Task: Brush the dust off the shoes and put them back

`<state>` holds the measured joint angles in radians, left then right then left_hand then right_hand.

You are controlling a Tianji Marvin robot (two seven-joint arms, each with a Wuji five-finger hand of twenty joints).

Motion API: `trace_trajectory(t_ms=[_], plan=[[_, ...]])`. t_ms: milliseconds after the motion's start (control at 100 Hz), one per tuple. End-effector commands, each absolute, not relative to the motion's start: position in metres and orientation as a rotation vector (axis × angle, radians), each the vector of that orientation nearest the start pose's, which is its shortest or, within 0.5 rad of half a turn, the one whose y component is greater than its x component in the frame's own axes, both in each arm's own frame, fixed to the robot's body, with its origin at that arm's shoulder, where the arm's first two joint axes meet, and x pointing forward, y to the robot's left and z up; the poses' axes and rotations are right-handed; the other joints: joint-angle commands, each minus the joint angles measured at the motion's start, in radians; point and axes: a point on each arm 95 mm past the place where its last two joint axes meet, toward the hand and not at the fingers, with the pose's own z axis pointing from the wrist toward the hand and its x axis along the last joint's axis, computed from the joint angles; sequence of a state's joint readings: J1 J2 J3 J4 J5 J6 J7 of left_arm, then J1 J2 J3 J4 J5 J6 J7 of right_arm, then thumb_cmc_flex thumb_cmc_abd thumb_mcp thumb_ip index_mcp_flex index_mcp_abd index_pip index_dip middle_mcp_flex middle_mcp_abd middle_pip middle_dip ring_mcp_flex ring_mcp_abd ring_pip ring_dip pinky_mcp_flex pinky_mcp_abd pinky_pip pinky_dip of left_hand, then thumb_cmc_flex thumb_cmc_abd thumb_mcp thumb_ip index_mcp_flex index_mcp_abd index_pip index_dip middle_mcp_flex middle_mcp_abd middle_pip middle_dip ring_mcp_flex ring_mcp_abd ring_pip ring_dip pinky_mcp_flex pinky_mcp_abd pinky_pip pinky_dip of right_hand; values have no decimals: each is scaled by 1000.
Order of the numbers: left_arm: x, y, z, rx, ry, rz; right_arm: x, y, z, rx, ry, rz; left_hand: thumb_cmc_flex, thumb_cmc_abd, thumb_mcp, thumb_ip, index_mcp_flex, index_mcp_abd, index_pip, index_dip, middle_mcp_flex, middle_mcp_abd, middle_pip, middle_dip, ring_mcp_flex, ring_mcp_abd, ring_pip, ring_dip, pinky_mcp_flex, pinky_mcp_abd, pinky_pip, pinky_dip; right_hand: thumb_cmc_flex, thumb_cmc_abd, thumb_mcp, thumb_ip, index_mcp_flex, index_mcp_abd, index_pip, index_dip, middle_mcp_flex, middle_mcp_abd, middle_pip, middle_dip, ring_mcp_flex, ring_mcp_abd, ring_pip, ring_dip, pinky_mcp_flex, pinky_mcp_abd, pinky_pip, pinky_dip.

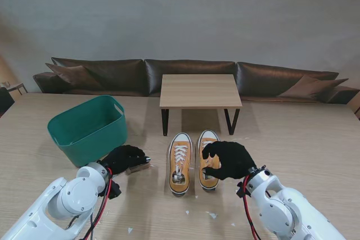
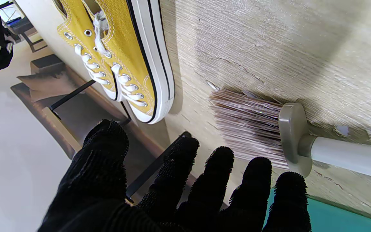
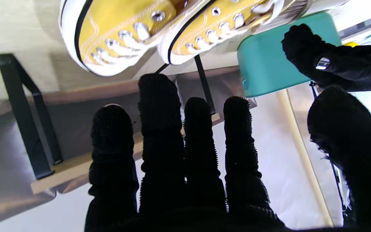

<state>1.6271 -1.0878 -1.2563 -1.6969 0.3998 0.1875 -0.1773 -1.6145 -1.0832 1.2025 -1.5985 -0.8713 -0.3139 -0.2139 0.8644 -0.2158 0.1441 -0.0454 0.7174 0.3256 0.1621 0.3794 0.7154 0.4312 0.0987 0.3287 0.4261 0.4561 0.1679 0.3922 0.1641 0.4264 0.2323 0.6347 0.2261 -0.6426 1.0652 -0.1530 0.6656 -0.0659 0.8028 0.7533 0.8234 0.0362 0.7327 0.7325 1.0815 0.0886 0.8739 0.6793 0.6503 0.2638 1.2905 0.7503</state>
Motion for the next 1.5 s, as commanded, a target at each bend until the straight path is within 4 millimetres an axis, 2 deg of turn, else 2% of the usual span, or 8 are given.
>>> trace_trajectory(t_ms=[0, 200, 380, 890, 920, 950, 1250, 1490], plan=[[383, 2, -332, -1991, 1293, -1610, 373, 24, -312, 1095, 1457, 1915, 24, 32, -23, 29, 12, 6, 2, 1, 2, 12, 2, 7, 18, 19, -6, 6, -5, 2, -4, 10, 5, 36, -34, 31, -20, -20, -52, -27, -27, 21, -54, -47, -34, 31, -74, -30, -47, 49, -53, -15], [383, 2, -332, -1988, 1294, -1612, 370, 19, -292, 1224, 1388, 1934, 24, 30, -22, 29, 6, 5, -1, 0, 1, 10, 2, 7, 18, 20, -5, 6, -4, 1, -4, 11, 7, 90, -90, 46, -58, -49, -193, -89, -68, 27, -228, -162, -154, 91, -363, -142, -169, 78, -220, -73], [384, 2, -333, -1976, 1301, -1618, 367, 15, -291, 1328, 1352, 1920, 32, 5, -21, 28, -22, -11, -12, -4, -16, -2, -3, 5, 10, 12, -8, 5, -10, -3, -6, 9, -1, 117, -145, 57, -85, -73, -281, -128, -90, 14, -326, -222, -241, 109, -544, -226, -260, 84, -355, -125], [386, -1, -323, -1741, 1413, -1611, 382, 9, -311, 1476, 1194, 1910, 9, -125, 40, 24, -103, -79, -25, -7, -99, -93, -14, 4, -68, -51, -39, -6, -78, -50, -32, 3, 16, 120, -130, 60, -59, -62, -295, -135, -66, 43, -336, -225, -236, 127, -558, -228, -274, 97, -390, -124], [385, -1, -321, -1726, 1432, -1592, 383, 8, -311, 1481, 1188, 1912, -39, -146, 137, 14, -111, -80, -19, -6, -106, -96, -9, 7, -71, -53, -37, -8, -78, -50, -32, 1, 17, 119, -129, 60, -59, -62, -296, -135, -66, 45, -336, -224, -237, 129, -558, -227, -276, 97, -390, -123], [384, 0, -318, -1711, 1450, -1566, 383, 8, -311, 1486, 1183, 1914, -54, -152, 166, 9, -114, -80, -19, -6, -107, -98, -9, 7, -70, -54, -36, -8, -77, -50, -31, 1, 18, 119, -128, 60, -60, -61, -296, -135, -67, 46, -336, -224, -237, 127, -558, -227, -277, 97, -391, -123], [363, 18, -298, -1611, 1595, -1256, 385, 7, -312, 1504, 1163, 1933, -71, -147, 184, 2, -103, -76, -18, -6, -103, -92, -11, 7, -55, -62, -24, -2, -36, -47, -10, 12, 18, 120, -127, 60, -52, -56, -295, -136, -64, 51, -337, -222, -233, 127, -552, -222, -274, 99, -388, -113], [355, 32, -304, -1573, 1635, -1091, 385, 7, -314, 1524, 1160, 1940, -96, -176, 248, -5, -116, -75, -21, -8, -99, -82, 0, 37, -35, -62, 31, 40, -5, -55, 36, 68, 18, 124, -126, 60, -52, -52, -295, -137, -61, 55, -335, -221, -227, 128, -545, -218, -273, 101, -384, -106]])
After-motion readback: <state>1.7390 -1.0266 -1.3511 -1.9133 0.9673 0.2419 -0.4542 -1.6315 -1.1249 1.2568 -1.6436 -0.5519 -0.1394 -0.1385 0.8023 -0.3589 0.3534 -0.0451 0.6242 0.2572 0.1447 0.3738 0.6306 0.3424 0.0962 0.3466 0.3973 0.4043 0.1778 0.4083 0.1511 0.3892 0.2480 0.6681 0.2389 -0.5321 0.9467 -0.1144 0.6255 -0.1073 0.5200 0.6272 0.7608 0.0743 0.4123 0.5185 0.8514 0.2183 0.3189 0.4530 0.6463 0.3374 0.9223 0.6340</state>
